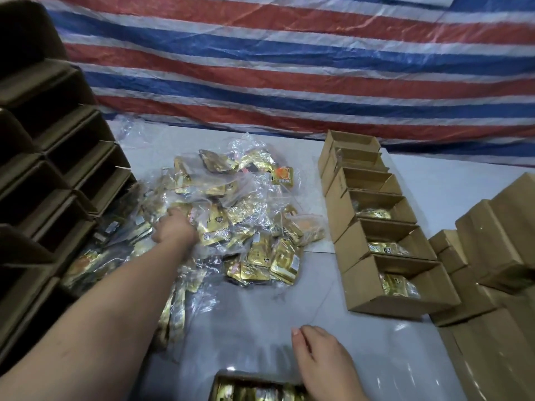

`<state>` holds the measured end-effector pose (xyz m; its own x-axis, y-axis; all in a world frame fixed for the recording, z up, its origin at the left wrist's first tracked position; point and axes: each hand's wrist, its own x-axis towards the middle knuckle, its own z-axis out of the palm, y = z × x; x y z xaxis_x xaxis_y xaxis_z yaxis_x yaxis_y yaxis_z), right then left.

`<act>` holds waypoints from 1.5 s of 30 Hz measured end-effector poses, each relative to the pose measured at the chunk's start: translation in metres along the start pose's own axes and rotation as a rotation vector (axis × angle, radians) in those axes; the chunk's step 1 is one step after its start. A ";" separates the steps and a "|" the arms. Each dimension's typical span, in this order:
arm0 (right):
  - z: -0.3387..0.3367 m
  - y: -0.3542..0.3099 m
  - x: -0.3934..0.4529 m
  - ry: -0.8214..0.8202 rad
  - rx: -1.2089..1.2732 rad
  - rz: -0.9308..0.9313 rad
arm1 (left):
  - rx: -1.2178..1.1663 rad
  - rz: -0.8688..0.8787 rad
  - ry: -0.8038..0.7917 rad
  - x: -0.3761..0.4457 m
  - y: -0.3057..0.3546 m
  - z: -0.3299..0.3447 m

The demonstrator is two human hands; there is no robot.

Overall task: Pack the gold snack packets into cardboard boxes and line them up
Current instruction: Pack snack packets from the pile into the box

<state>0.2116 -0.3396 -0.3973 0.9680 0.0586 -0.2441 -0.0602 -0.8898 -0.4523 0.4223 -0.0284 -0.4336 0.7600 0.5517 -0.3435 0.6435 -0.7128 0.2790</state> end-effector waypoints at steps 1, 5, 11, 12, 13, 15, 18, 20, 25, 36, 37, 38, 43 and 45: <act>0.002 -0.003 0.002 0.003 0.006 -0.004 | -0.014 -0.007 -0.006 0.000 -0.004 -0.004; 0.006 -0.012 0.012 0.025 0.076 -0.008 | -0.170 -0.052 -0.009 -0.008 -0.016 -0.010; -0.001 -0.032 0.028 0.036 0.273 -0.018 | -0.267 -0.037 0.059 -0.053 -0.009 -0.029; -0.004 -0.038 0.031 0.041 0.347 0.007 | -0.306 -0.018 0.090 -0.066 -0.004 -0.033; -0.008 -0.045 0.035 0.040 0.451 0.047 | -0.351 0.025 0.117 -0.082 0.002 -0.037; -0.021 -0.063 0.044 0.007 0.742 0.119 | -0.443 0.188 0.174 -0.115 0.015 -0.042; -0.046 -0.084 0.058 -0.128 1.194 0.123 | -0.583 0.506 0.170 -0.163 0.035 -0.054; -0.065 -0.090 0.062 -0.180 1.368 0.055 | -0.659 0.659 0.074 -0.195 0.046 -0.067; -0.110 -0.097 0.054 -0.261 1.595 -0.260 | -0.776 0.889 -0.074 -0.258 0.066 -0.091; -0.122 -0.079 0.021 0.223 1.562 -0.151 | -0.318 1.022 -0.058 -0.294 0.042 -0.076; -0.121 -0.073 0.020 0.273 1.522 -0.136 | -0.384 0.960 -0.133 -0.293 0.029 -0.072; -0.120 -0.065 0.017 0.314 1.489 -0.149 | -0.442 0.886 -0.193 -0.290 0.013 -0.066; -0.101 -0.036 -0.011 0.252 0.994 -0.404 | -0.376 0.578 -0.336 -0.266 -0.073 -0.014; -0.086 -0.036 -0.025 -0.023 0.961 -0.368 | -0.395 0.510 -0.409 -0.264 -0.099 0.012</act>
<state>0.2110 -0.3482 -0.3009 0.9615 0.2722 0.0364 0.0597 -0.0781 -0.9952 0.1569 -0.1080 -0.3813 0.9272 -0.0637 -0.3691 0.2645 -0.5864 0.7656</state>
